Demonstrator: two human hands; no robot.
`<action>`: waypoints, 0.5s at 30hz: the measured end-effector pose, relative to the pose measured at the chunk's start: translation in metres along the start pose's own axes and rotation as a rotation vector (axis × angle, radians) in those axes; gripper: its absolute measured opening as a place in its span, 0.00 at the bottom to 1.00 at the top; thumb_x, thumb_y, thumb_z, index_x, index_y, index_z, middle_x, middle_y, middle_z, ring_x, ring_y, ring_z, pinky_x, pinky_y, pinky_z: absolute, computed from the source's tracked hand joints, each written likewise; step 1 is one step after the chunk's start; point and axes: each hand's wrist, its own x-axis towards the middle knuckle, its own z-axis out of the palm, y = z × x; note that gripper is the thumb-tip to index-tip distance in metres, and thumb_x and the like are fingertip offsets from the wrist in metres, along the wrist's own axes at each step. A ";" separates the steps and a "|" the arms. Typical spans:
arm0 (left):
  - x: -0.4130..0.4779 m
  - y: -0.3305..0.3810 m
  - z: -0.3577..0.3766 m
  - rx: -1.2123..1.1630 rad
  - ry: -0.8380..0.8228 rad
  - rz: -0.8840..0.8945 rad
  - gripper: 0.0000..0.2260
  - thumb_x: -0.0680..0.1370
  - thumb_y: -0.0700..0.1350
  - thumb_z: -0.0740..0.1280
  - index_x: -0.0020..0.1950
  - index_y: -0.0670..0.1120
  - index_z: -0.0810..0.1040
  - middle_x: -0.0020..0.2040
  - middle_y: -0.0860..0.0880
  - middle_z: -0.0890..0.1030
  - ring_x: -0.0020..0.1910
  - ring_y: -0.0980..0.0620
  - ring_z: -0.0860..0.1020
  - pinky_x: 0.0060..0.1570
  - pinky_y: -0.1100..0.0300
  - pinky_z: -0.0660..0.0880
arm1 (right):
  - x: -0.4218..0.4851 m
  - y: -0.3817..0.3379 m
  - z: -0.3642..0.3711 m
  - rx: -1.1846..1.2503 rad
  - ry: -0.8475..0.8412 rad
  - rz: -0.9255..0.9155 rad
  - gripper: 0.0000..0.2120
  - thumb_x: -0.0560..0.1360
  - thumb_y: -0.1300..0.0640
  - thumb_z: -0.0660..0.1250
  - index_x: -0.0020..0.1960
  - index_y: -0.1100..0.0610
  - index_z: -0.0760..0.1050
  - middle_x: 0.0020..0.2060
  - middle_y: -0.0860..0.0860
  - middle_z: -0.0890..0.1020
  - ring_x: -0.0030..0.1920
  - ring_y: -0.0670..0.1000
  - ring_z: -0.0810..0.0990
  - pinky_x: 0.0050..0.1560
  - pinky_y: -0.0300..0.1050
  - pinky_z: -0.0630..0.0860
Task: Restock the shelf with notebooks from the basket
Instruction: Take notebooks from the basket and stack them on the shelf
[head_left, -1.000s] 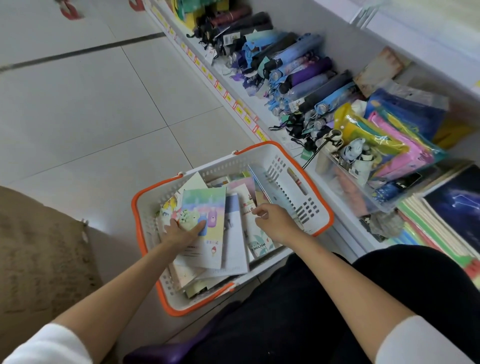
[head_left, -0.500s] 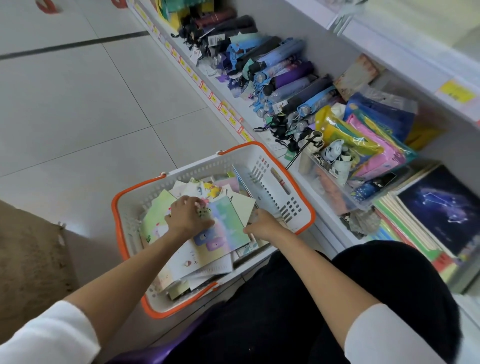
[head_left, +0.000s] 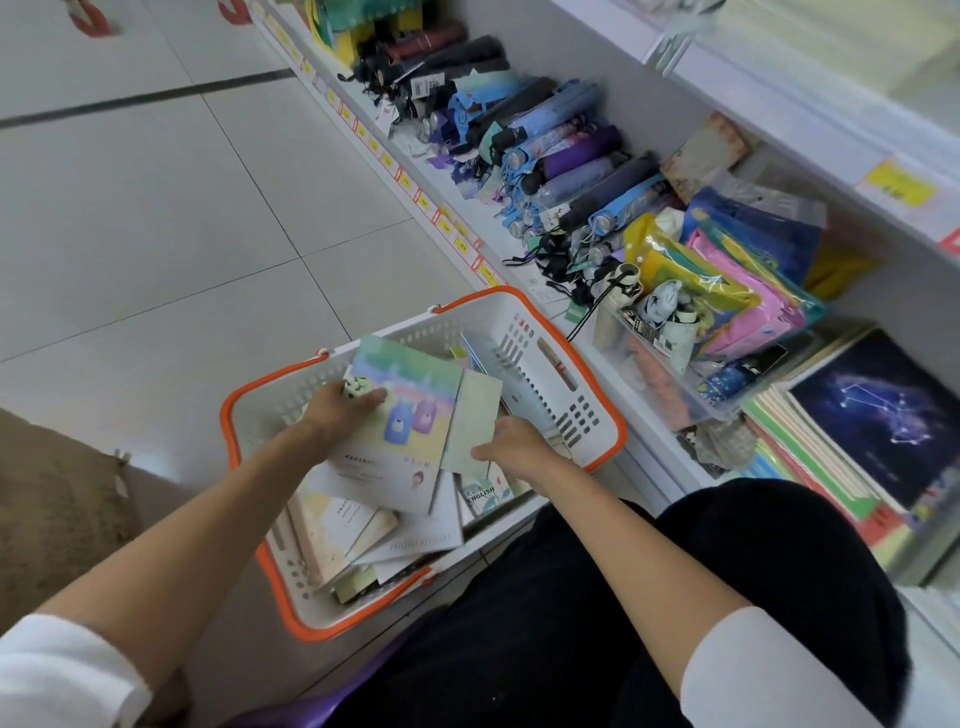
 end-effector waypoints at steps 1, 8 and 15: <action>-0.001 0.005 -0.001 -0.101 -0.022 0.010 0.12 0.75 0.50 0.71 0.53 0.44 0.81 0.51 0.43 0.83 0.48 0.44 0.82 0.53 0.50 0.79 | -0.001 0.000 -0.002 0.033 0.013 -0.002 0.22 0.73 0.61 0.71 0.65 0.60 0.71 0.62 0.54 0.78 0.60 0.54 0.77 0.59 0.50 0.76; -0.016 0.052 -0.008 -0.363 -0.212 -0.010 0.11 0.76 0.51 0.69 0.52 0.45 0.79 0.47 0.43 0.84 0.39 0.47 0.82 0.41 0.52 0.81 | -0.002 -0.020 -0.029 0.539 0.246 -0.058 0.30 0.77 0.48 0.67 0.73 0.53 0.58 0.64 0.49 0.74 0.59 0.51 0.75 0.61 0.50 0.73; -0.027 0.077 -0.002 -0.509 -0.379 -0.096 0.06 0.78 0.44 0.67 0.51 0.44 0.79 0.42 0.44 0.85 0.33 0.49 0.83 0.30 0.57 0.79 | -0.013 -0.036 -0.069 0.784 0.439 -0.193 0.10 0.77 0.67 0.62 0.55 0.55 0.74 0.51 0.55 0.81 0.48 0.53 0.79 0.44 0.45 0.75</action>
